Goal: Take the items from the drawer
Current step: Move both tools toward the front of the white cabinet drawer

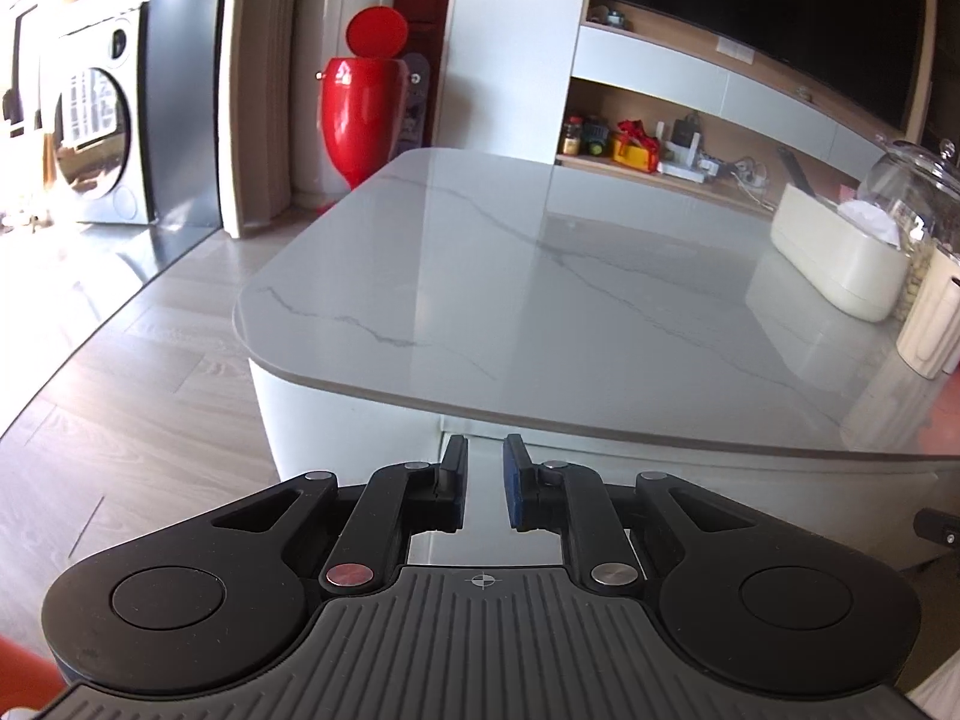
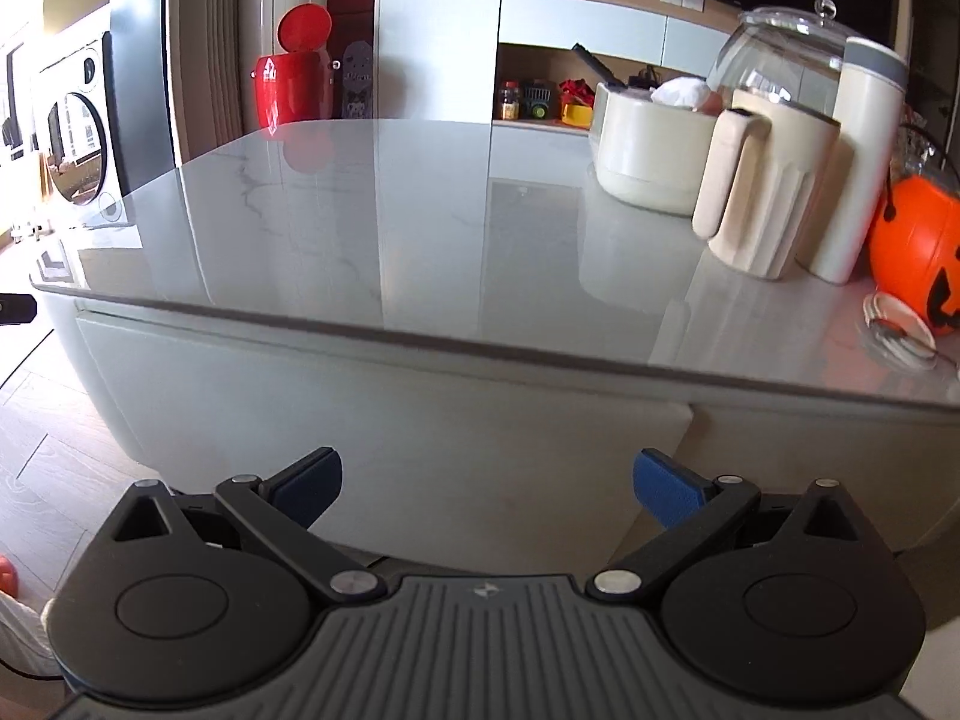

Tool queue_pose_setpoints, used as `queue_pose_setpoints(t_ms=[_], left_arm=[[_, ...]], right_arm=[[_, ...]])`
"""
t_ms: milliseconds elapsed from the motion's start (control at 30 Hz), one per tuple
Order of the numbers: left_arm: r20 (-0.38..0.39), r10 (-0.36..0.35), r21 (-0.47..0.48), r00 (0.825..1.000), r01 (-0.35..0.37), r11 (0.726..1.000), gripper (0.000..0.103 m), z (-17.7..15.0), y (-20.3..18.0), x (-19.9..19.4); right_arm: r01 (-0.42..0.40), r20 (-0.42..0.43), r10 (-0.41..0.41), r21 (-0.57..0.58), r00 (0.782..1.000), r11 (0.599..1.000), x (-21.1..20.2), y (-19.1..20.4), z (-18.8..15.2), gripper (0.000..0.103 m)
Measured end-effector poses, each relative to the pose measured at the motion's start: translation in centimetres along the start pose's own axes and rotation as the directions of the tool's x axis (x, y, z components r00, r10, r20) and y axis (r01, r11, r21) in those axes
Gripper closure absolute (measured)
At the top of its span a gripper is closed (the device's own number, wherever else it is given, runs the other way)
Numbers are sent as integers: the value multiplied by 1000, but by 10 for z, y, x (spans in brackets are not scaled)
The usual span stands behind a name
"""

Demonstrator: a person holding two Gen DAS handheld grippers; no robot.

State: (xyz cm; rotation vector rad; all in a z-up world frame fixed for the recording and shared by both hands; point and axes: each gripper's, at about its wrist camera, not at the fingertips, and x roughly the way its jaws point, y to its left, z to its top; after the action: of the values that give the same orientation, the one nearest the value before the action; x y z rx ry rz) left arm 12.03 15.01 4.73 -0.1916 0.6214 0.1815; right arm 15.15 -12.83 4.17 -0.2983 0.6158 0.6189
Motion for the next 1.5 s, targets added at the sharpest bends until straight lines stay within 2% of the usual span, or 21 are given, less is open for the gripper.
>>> queue_pose_setpoints(t_ms=[67,133,233,300,333,400,433,500,567,633,667,733,767,833,900,1000,1067,1167,1300,1500], left_arm=[[-9,19,-12,1000,-19,1000,87,-3,7,8],[-67,18,-10,998,-19,1000,88,-7,10,20],[-103,-7,39,995,11,999,87,-10,10,29],[-98,-47,51,994,52,997,87,-8,11,32],[-98,-90,49,991,95,994,87,-5,13,32],[-101,-166,55,981,172,983,83,4,17,39],[-106,-176,54,979,182,982,83,7,19,42],[-97,-182,66,979,188,980,83,9,22,42],[-60,-201,89,978,205,975,83,3,28,36],[-14,-200,78,980,201,977,82,-11,37,31],[-32,-172,44,985,174,984,82,-18,44,35],[-104,-107,-21,989,105,994,82,-19,54,47],[-100,-104,-35,990,101,994,82,-19,58,47],[-73,-97,-42,993,94,995,82,-14,59,45],[-53,-108,-30,993,106,994,82,-11,56,42],[-35,-117,32,993,118,993,82,-11,48,39],[-29,-131,61,991,133,989,82,-12,44,38],[-22,-147,47,989,148,988,82,-11,44,38],[-13,-186,3,982,186,983,82,-7,46,42],[-55,-215,-19,975,214,977,82,-7,40,57]], right_arm=[[-11,5,11,-20,1000,1000,12,-12,12,0],[-19,0,19,-10,1000,1000,24,-26,18,0],[-17,-53,22,85,998,996,40,-46,16,0],[-45,-98,63,169,993,985,48,-59,15,0],[-54,-104,75,193,992,980,49,-64,16,0],[-71,-109,96,215,989,974,51,-71,17,0],[-90,-112,116,214,987,973,53,-74,19,0],[-150,-137,171,151,976,977,60,-76,24,0],[-212,-151,208,-6,966,977,61,-73,28,0],[-232,-150,212,-127,966,964,61,-73,24,0],[-244,-153,224,-123,962,962,62,-78,19,0],[-239,-186,224,-63,957,969,68,-87,8,0],[-216,-188,201,-65,962,974,68,-86,7,0],[-192,-110,184,-75,977,978,61,-85,14,0],[-225,-63,224,-19,973,974,56,-87,23,0],[-240,-72,245,71,967,968,62,-90,32,0],[-221,-91,225,51,970,974,69,-86,33,0],[-170,-134,168,-2,977,985,77,-78,29,0],[-160,-157,159,9,975,987,81,-75,22,0],[-162,-181,158,-9,971,987,87,-70,17,0]])
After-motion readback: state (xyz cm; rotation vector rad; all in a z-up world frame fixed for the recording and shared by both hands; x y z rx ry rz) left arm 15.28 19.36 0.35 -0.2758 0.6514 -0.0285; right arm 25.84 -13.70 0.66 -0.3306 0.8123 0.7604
